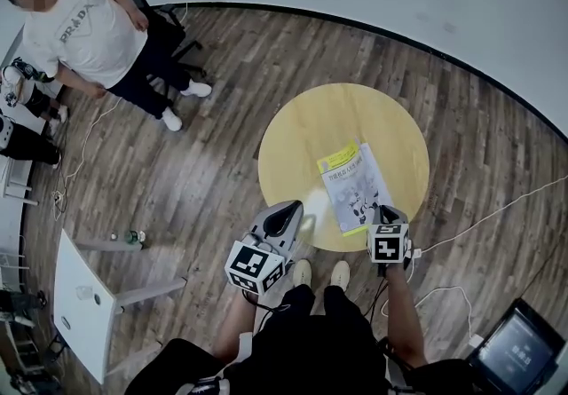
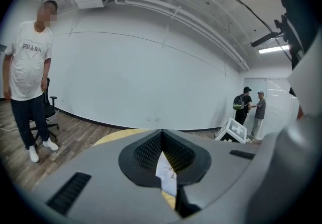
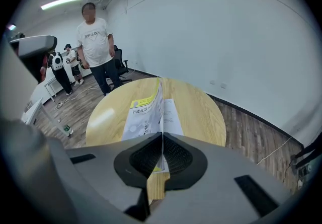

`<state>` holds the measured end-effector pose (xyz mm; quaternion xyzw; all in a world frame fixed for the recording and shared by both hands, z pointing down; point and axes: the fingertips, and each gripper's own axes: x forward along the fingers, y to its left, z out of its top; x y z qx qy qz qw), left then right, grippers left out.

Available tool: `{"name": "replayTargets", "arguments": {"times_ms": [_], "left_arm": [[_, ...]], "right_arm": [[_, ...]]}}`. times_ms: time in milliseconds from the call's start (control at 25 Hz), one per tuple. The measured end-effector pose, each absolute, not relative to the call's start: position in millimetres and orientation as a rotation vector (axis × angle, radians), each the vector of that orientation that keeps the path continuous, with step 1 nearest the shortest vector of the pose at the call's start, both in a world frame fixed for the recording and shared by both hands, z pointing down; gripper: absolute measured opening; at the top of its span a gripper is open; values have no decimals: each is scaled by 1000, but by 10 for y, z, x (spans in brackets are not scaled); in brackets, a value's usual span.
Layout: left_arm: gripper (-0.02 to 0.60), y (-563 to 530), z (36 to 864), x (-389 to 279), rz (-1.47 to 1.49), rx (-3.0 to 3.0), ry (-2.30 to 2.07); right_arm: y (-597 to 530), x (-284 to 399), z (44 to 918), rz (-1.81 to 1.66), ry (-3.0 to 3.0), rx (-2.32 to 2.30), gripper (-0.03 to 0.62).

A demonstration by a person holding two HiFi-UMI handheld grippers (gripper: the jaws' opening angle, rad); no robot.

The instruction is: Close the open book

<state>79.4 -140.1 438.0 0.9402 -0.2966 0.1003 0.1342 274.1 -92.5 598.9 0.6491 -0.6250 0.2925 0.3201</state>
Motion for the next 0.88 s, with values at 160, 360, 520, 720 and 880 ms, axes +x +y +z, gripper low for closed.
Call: {"name": "replayTargets", "arguments": {"times_ms": [160,360,520,720,880], "left_arm": [[-2,-1448,4464,927,301,2720,-857],[-2,-1495,4625,966,317,2694,-870],[-2,-1523,4752,1041,336,2687,-870],[-2,-1480,4921,1175,365,2662,-853],[-2,-1433,5092,1249,393,2646,-830]], "right_arm": [[-922,2851,6125,800,-1640,1695,15],[-906,2954,6285,848,-1641,1686,15],[-889,3040,6426,871,-1649,1682,15],[-835,3110,6545,893,-1641,1671,15],[-847,3147,6671,907,-1636,1662,15]]}}
